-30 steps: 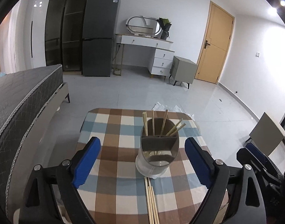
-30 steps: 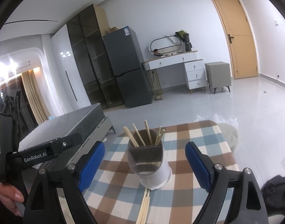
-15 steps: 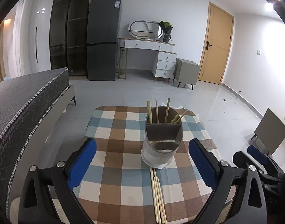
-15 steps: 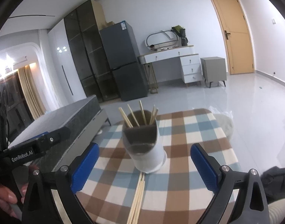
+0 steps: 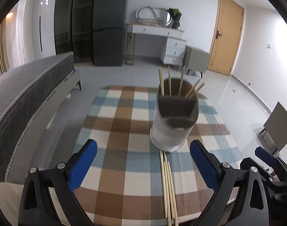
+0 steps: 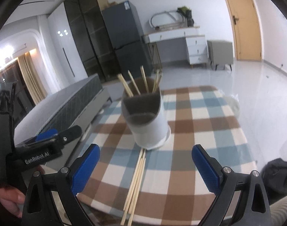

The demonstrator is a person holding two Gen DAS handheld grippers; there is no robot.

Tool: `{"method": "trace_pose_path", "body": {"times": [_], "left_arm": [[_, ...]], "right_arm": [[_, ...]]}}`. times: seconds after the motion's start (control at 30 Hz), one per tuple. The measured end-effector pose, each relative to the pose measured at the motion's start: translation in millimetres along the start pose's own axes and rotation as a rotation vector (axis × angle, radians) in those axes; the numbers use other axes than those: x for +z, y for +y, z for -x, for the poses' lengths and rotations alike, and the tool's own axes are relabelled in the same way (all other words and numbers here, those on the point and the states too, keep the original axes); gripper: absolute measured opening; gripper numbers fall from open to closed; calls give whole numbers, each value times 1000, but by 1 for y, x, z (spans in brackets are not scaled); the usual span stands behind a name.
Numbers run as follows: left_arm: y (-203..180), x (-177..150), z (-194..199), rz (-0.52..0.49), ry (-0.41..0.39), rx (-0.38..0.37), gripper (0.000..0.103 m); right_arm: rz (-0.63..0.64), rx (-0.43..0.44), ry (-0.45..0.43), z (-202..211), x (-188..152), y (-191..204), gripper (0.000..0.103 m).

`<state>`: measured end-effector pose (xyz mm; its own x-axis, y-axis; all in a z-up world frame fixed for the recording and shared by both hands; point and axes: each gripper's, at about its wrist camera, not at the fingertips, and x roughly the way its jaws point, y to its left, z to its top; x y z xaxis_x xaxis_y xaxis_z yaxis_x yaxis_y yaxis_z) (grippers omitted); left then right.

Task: Organize utensils
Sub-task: 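Move both open tools back down to the chopstick pile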

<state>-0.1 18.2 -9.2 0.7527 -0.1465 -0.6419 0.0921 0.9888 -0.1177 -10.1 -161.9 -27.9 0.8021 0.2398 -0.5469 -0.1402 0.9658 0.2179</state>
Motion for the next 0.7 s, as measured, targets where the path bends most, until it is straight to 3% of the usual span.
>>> {"method": "trace_pose_path", "body": {"times": [0.2, 0.4, 0.53, 0.7], "left_arm": [[4, -9, -22, -20, 72, 5, 96], [14, -6, -38, 28, 125, 37, 96], [22, -6, -52, 35, 173, 89, 96], [48, -6, -73, 138, 252, 134, 96]], "right_arm": [[-70, -16, 134, -31, -9, -10, 98], [-106, -42, 249, -63, -18, -18, 82], [-78, -42, 328, -87, -25, -12, 76], [-13, -39, 398, -114, -32, 2, 71]]}}
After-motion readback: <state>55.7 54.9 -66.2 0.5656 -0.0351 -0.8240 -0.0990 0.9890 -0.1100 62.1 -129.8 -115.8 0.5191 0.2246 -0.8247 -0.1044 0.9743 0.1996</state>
